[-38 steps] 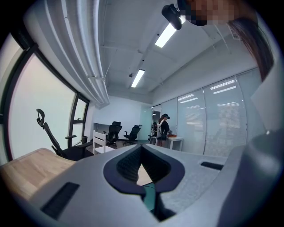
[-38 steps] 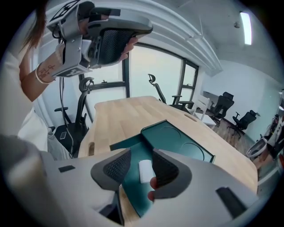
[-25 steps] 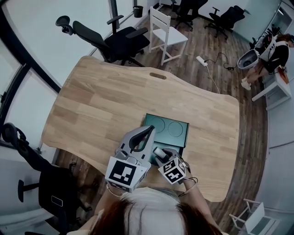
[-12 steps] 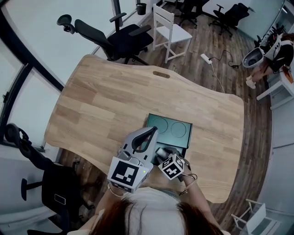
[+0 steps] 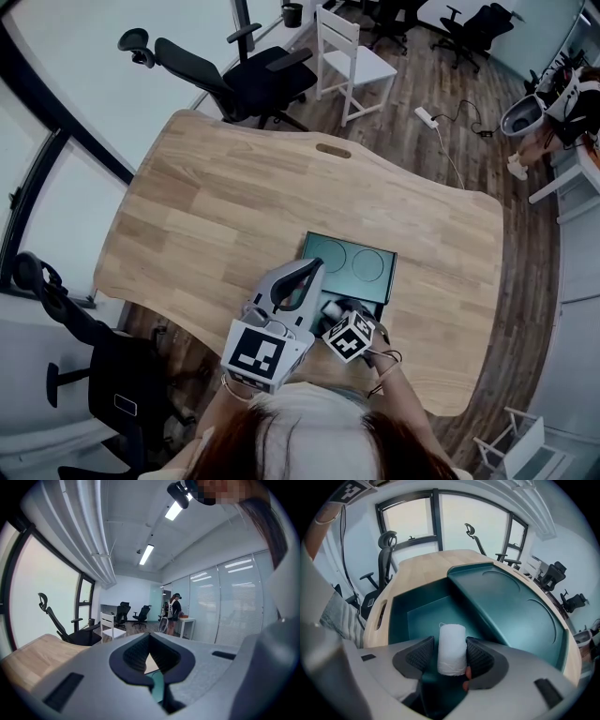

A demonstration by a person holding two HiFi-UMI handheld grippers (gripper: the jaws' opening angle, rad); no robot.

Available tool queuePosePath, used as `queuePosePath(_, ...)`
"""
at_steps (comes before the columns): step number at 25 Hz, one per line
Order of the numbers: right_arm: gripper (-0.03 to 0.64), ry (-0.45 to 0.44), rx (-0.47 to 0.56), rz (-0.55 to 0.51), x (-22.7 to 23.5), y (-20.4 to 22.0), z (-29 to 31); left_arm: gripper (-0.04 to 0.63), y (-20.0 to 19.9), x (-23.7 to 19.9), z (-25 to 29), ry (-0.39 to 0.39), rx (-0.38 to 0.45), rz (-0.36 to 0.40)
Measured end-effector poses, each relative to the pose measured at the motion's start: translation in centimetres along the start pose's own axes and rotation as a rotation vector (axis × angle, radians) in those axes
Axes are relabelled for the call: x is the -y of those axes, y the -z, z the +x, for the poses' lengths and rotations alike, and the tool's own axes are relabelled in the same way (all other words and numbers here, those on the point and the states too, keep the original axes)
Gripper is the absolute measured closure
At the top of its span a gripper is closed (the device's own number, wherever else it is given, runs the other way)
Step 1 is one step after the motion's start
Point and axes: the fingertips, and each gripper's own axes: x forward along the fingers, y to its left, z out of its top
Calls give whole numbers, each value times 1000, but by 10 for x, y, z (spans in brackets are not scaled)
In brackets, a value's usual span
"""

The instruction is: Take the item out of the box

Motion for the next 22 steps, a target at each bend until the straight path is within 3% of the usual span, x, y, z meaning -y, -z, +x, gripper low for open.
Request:
queuePosePath(9, 414, 45, -14, -33, 7, 4, 6, 591, 5, 0, -1, -13, -18, -23)
queuePosePath(22, 419, 43, 12, 11, 0, -7, -1, 591, 0, 1, -11, -10, 7, -18)
